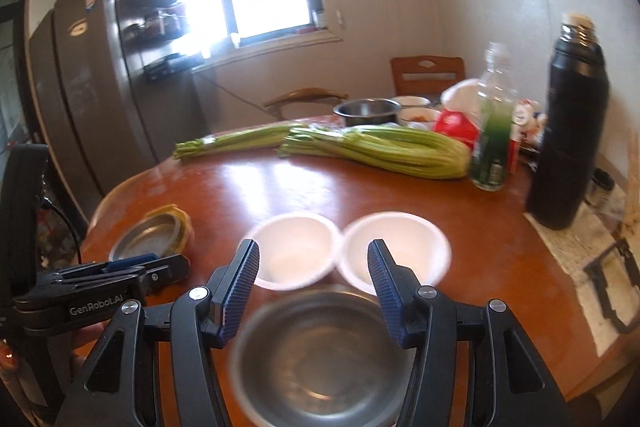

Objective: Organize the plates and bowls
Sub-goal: 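Move the left tool to the rim of the large steel bowl, then grasp the large steel bowl rim with the left tool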

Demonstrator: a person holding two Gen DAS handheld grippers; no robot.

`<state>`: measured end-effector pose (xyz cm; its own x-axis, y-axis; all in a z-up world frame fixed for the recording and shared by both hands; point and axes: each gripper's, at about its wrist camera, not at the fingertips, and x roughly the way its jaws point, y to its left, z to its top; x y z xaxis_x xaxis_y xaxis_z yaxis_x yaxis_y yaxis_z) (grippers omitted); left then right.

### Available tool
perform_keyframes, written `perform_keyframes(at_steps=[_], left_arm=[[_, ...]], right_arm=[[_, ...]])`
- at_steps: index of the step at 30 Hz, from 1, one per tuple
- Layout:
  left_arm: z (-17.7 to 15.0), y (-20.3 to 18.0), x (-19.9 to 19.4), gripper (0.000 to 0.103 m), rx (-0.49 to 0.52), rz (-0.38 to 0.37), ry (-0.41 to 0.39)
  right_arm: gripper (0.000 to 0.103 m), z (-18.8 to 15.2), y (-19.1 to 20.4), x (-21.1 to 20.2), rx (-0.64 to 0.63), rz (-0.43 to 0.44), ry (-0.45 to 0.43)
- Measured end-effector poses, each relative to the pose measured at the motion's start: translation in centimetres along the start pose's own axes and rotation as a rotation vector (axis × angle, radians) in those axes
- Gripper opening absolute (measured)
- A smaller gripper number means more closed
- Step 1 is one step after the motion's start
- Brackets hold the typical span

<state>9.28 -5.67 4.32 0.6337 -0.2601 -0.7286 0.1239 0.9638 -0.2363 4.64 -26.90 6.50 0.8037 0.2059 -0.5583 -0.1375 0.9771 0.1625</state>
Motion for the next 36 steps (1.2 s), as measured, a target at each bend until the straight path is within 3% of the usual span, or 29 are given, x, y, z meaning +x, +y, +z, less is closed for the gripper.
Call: perform_keyframes(at_steps=[10, 18, 30, 36], left_arm=[[-1.6, -4.5, 2.5, 0.045, 0.084, -0.05, 0.077], [-2.8, -4.6, 5.0, 0.045, 0.095, -0.073, 0.172], [-3.5, -4.5, 6.9, 0.045, 0.09, -0.114, 0.229], [-3.7, -5.1, 7.7, 0.045, 0.106, -0.116, 0.237]], right_arm=[[0.058, -2.9, -3.9, 0.6, -0.005, -0.031, 0.128], [0.058, -5.3, -5.2, 2.3, 0.004, -0.001, 0.244], [0.058, -6.3, -4.8, 3.5, -0.024, 0.021, 0.281], [0.052, -6.5, -4.1, 4.2, -0.04, 0.041, 0.288]])
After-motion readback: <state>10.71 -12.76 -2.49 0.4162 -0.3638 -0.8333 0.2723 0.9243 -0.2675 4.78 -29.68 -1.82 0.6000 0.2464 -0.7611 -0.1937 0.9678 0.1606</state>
